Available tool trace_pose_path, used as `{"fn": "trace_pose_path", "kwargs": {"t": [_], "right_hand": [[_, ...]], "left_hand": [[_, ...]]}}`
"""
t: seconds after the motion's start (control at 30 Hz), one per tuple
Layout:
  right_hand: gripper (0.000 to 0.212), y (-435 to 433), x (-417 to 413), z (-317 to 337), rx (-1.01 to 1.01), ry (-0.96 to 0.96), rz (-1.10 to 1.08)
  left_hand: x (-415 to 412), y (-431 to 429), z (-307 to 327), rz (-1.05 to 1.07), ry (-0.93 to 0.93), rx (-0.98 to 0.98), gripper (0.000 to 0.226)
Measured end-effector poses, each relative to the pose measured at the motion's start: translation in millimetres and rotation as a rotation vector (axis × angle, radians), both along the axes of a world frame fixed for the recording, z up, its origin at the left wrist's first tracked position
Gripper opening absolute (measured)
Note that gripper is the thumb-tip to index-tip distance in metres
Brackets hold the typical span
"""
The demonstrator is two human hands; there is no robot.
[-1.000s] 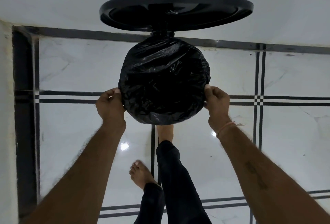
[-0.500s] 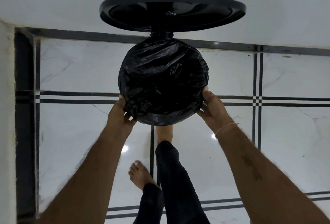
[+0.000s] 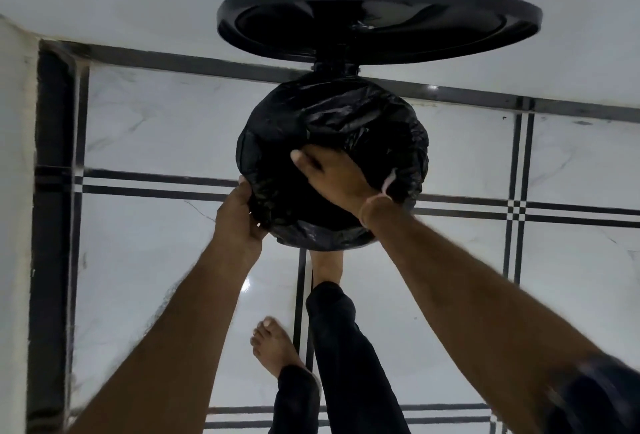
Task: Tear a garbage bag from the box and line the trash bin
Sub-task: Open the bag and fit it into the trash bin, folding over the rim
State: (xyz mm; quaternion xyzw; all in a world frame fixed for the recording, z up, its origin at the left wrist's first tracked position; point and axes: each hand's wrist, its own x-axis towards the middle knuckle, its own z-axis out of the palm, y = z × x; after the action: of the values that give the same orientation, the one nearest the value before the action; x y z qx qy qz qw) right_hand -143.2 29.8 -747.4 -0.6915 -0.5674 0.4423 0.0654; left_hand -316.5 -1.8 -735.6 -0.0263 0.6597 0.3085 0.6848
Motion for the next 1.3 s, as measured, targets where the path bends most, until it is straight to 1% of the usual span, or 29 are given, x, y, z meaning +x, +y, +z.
{"fn": "trace_pose_path", "kwargs": {"t": [0.07,0.13,0.23,0.33,0.4,0.47,0.53,0.6,0.67,0.73,0.8,0.87,0.93,1.0,1.07,1.1,1.13,1.17,1.2,1.27,1.3], "right_hand": [[0.058,27.6,-6.4,-27.5,-0.197,-0.095,0.058],[0.066,45.1,-9.6,-46.2,-0.351,-0.116,0.045],[0.064,55.5,-12.1,-60.6,-0.442,-0.091,0.041],[0.059,53.3,-10.3,-58.8,-0.448,-0.111,0.053],[0.058,40.2,-5.1,-48.7,-0.383,-0.137,0.005],[0.06,18.4,1.2,-39.6,-0.257,-0.125,-0.03],[0.062,-4.2,6.0,-30.0,-0.194,-0.097,0.033],[0.063,-19.5,10.1,-30.8,-0.238,-0.089,0.133],[0.059,-28.5,9.1,-34.7,-0.283,-0.128,0.238],[0.054,-33.8,4.9,-32.7,-0.245,-0.122,0.271],[0.05,-40.6,8.0,-20.3,-0.148,-0.062,0.176],[0.045,-49.3,14.8,-3.6,-0.006,-0.039,0.061],[0.037,-65.6,26.1,16.0,0.165,-0.145,0.021],[0.031,-85.1,35.5,30.6,0.302,-0.327,-0.01],[0.037,-103.2,42.0,39.8,0.354,-0.454,-0.119],[0.042,-110.2,43.8,41.8,0.347,-0.469,-0.211],[0.046,-116.6,45.4,40.0,0.334,-0.44,-0.329],[0.049,-121.0,46.2,37.3,0.317,-0.369,-0.457],[0.049,-123.7,46.2,35.4,0.302,-0.242,-0.607],[0.04,-124.3,44.7,30.2,0.213,0.13,-0.988],[0.034,-124.0,45.6,27.5,0.109,0.327,-1.173]], "left_hand": [[-1.3,-1.8,-7.6,-0.005,-0.019,0.024,0.043],[-3.9,-2.3,-12.8,-0.015,-0.033,0.051,0.044],[-6.7,-3.6,-19.9,-0.011,-0.071,0.072,0.043],[-10.4,-4.6,-24.1,0.003,-0.083,0.075,0.039],[-9.6,-6.5,-22.0,-0.004,-0.075,0.064,0.04],[-6.4,-9.8,-17.2,0.014,-0.064,0.039,0.041],[-3.3,-10.5,-10.9,0.04,-0.048,0.017,0.042],[0.0,-9.7,-6.0,0.052,-0.031,0.006,0.043],[0.3,-8.8,-4.0,0.053,-0.021,0.011,0.042],[-0.9,-7.8,-2.2,0.057,-0.015,0.006,0.039],[0.2,-10.1,1.0,0.043,-0.023,0.004,0.037],[-1.3,-12.0,3.1,0.033,-0.035,0.011,0.036],[-1.8,-14.8,7.2,0.039,-0.051,0.013,0.031],[-2.9,-17.5,9.1,0.037,-0.059,0.001,0.025],[-2.3,-21.5,10.4,0.011,-0.048,-0.016,0.021],[-1.8,-23.6,10.9,0.002,-0.038,-0.025,0.02],[-1.4,-25.2,11.3,-0.001,-0.029,-0.031,0.02],[-0.7,-26.1,11.1,0.009,-0.029,-0.037,0.022],[-0.2,-26.7,11.5,0.022,-0.032,-0.032,0.024],[1.2,-25.5,11.1,0.052,-0.039,-0.028,0.027],[2.4,-25.3,11.1,0.062,-0.043,-0.029,0.026]]}}
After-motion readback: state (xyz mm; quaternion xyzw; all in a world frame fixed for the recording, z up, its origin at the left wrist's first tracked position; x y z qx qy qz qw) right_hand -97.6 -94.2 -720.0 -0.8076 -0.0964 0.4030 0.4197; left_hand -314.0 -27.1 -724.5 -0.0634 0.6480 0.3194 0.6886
